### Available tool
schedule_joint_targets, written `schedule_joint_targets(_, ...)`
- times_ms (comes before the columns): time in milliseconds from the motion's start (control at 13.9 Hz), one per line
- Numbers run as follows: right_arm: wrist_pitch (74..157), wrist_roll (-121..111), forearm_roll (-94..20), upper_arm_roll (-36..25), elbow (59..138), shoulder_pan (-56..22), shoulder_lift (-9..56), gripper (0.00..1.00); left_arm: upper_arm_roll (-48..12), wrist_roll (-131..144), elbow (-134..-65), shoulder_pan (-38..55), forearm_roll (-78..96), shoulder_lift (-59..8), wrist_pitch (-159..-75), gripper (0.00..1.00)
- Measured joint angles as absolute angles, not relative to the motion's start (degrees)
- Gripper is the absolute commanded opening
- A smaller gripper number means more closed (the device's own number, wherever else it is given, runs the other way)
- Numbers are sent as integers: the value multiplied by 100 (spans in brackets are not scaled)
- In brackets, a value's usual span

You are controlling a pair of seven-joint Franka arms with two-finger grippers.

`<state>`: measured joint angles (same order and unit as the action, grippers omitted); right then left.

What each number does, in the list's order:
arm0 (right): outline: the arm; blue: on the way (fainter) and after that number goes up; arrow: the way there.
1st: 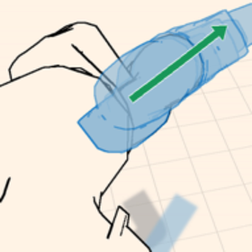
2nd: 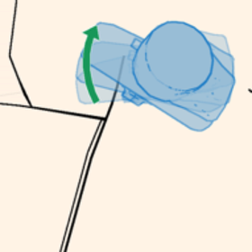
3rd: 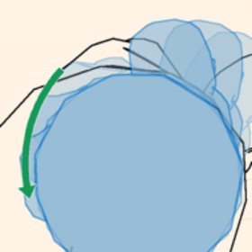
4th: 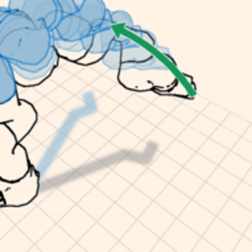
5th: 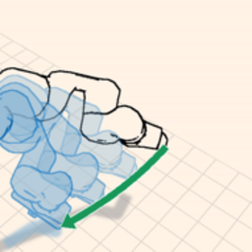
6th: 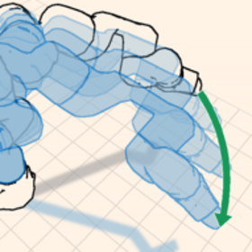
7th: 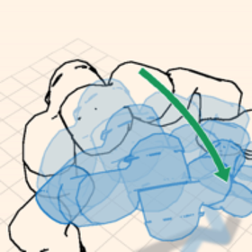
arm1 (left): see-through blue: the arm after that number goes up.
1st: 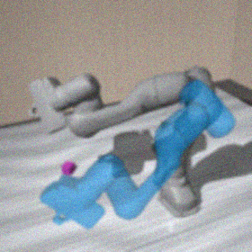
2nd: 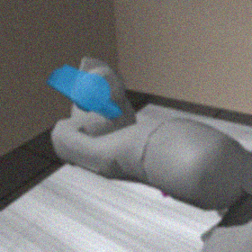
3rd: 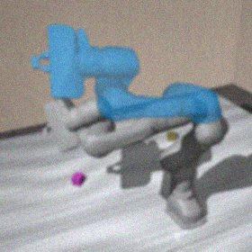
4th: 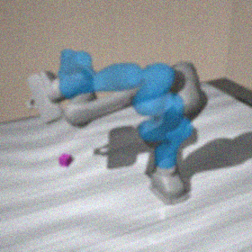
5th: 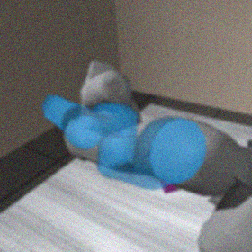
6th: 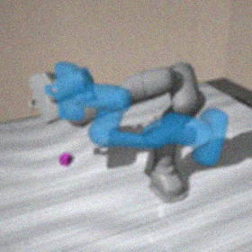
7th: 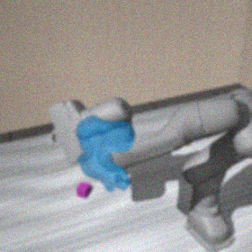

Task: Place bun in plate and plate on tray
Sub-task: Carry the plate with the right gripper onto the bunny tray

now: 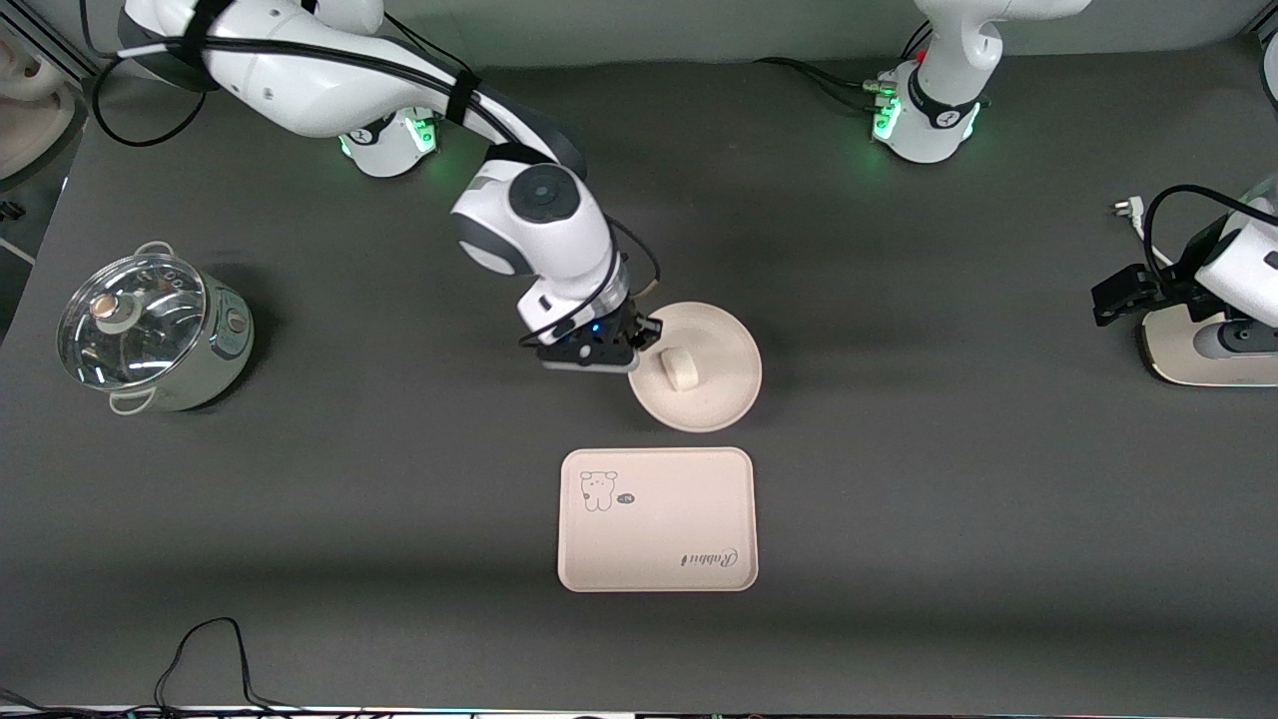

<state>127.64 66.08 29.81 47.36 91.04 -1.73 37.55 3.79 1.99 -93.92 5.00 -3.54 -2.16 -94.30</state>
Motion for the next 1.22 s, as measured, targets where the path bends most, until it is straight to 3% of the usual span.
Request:
schedule_joint_targets(287,12675,5181,2248,3945,8175,-118,3865,0,383,199,-9392,502,-354,-217,-9398,100)
schedule_joint_targets(574,12820,4809,2225,3793,7454,-102,4806,0,384,199,-9395,509,-354,-223,-9268,100)
schedule_joint_targets(862,13785,4754,2226,3673,7243,-225,5764,0,394,199,-9396,509,-354,-237,-9244,100)
schedule_joint_targets(1221,13883,4754,2235,3426,7171,-555,5989,0,435,179,-9397,509,-354,-272,-9220,100)
